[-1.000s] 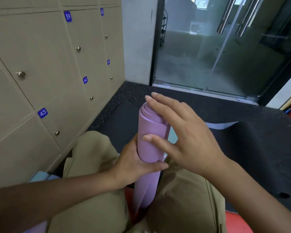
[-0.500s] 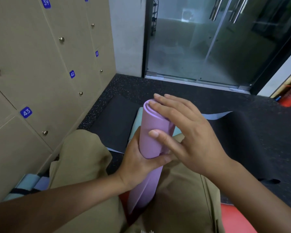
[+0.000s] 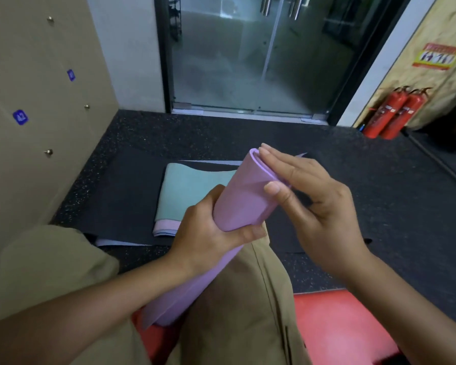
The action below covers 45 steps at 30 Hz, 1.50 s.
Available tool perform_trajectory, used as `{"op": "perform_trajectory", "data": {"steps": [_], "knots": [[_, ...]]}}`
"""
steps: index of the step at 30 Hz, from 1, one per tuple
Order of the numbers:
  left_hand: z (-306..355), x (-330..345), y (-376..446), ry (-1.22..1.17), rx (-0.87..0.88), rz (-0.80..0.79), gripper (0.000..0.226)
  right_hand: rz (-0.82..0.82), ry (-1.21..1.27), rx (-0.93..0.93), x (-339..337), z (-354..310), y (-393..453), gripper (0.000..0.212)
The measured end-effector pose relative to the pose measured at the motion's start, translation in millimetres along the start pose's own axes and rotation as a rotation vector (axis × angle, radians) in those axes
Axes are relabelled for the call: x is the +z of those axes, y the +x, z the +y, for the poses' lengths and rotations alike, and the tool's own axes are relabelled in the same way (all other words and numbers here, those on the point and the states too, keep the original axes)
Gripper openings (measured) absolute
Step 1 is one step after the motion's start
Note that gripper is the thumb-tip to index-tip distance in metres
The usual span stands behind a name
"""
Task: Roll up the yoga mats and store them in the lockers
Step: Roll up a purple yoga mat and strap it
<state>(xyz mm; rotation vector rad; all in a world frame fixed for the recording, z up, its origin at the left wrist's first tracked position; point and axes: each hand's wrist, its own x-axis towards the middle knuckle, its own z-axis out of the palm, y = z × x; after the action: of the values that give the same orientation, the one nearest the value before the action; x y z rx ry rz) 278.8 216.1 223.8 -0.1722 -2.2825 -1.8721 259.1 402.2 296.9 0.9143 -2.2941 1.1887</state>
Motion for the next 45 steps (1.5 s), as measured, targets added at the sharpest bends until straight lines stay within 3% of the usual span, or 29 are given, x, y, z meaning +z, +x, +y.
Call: {"op": "perform_trajectory", "data": {"steps": [5,10,16,21,26,33,39,41,45], "knots": [[5.6,3.3,28.9,0.384,0.074,-0.214,0.091,0.079,0.062,0.185,-17.5,21.5,-36.2,0.041],[12.9,29.4,53.5,0.874,0.134,-0.433,0.091,0.041,0.128,0.443,-42.1,43.8,-78.9,0.046],[1.4,63.4,56.1,1.094,0.235,-0.641,0.085,-0.099,0.022,0.640,-73.7,61.9,-124.6,0.054],[5.7,75.0,63.7,1.152,0.218,-0.734,0.084,-0.152,-0.139,0.758,-108.6,69.6,-156.8,0.047],[18.9,89.2,73.7,1.173,0.158,-0.867,0.084,-0.361,-0.336,0.930,-139.0,98.6,-190.6,0.027],[33.7,107.6,79.0,1.143,0.070,-0.959,0.071,-0.941,-0.623,1.043,-153.5,134.0,-229.4,0.055],[32.4,108.8,85.2,1.132,0.002,-0.963,0.093,-1.276,-0.887,0.849,-133.0,144.5,-244.8,0.070],[30.6,109.0,88.3,1.111,-0.020,-0.972,0.095,-1.267,-0.899,0.841,-132.1,149.3,-246.6,0.060],[26.2,110.8,93.2,1.089,-0.040,-0.998,0.089,-0.998,-0.639,1.088,-136.3,149.8,-238.4,0.039]]}}
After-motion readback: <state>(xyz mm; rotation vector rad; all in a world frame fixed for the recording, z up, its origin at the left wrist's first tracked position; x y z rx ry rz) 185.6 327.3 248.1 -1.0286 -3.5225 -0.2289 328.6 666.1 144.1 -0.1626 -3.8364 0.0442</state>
